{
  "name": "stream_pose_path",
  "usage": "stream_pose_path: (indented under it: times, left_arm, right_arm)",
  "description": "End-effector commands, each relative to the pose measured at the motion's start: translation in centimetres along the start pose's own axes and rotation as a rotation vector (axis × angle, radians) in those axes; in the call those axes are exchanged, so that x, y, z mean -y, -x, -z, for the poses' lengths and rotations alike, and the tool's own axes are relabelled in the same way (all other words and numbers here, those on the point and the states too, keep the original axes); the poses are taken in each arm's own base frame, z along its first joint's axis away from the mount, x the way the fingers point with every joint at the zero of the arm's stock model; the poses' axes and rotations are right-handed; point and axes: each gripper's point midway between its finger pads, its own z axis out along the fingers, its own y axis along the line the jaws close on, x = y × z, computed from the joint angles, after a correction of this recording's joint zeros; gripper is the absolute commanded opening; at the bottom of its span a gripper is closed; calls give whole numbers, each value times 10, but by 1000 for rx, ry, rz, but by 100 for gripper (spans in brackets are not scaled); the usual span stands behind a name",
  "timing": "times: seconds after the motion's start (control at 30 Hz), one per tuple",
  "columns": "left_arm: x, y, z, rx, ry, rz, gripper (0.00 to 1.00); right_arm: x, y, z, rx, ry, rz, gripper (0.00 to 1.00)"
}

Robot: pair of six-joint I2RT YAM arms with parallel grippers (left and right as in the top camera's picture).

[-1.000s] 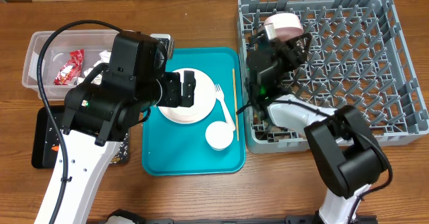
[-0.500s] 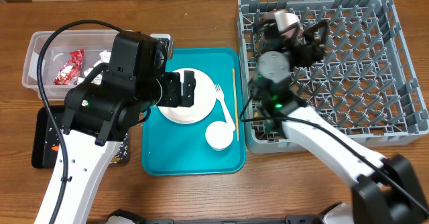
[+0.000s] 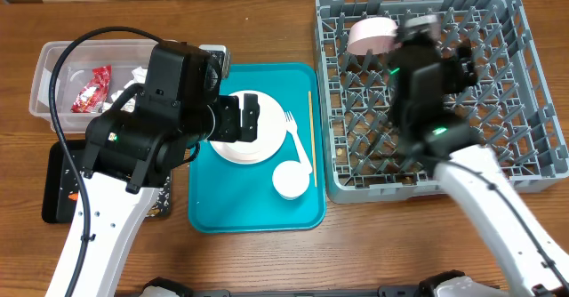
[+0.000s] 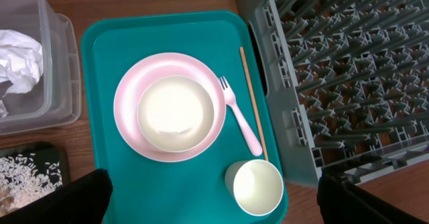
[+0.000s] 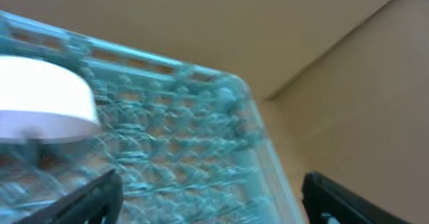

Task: Sort waste into correct bins and load items into the dishwasher
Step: 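Lower the bowl upright into the rack's back slots and release it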

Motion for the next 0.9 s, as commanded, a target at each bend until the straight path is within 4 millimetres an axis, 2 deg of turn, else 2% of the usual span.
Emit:
stream_pose_path:
  times: [0.0, 0.1, 0.2, 0.33, 0.4, 0.53, 0.63, 0.87]
  left_arm:
    - [-1, 6, 7, 31, 4, -17, 100]
    - [-1, 6, 7, 31, 4, -17, 100]
    - [-1, 6, 7, 31, 4, -17, 100]
    - [-1, 6, 7, 31, 4, -17, 100]
    - [-1, 6, 7, 31, 4, -17, 100]
    - [-1, 6, 7, 31, 4, -17, 100]
    - [-1, 6, 7, 31, 4, -17, 100]
    - [-1, 6, 7, 31, 4, -17, 100]
  right_arm:
    - [-2, 58, 18, 104, 377, -484, 78]
    - [-9, 74, 25, 146, 519, -525, 68]
    - [-11, 79, 21, 166, 521, -531, 57]
    - [-34, 69, 5, 117, 571, -516, 19]
    - [-45, 61, -7, 85, 577, -506, 6]
    - [-66, 52, -35, 67, 581, -492, 4]
    - [-80, 60, -45, 121, 626, -466, 4]
    - [-79, 90, -50, 250, 640, -544, 4]
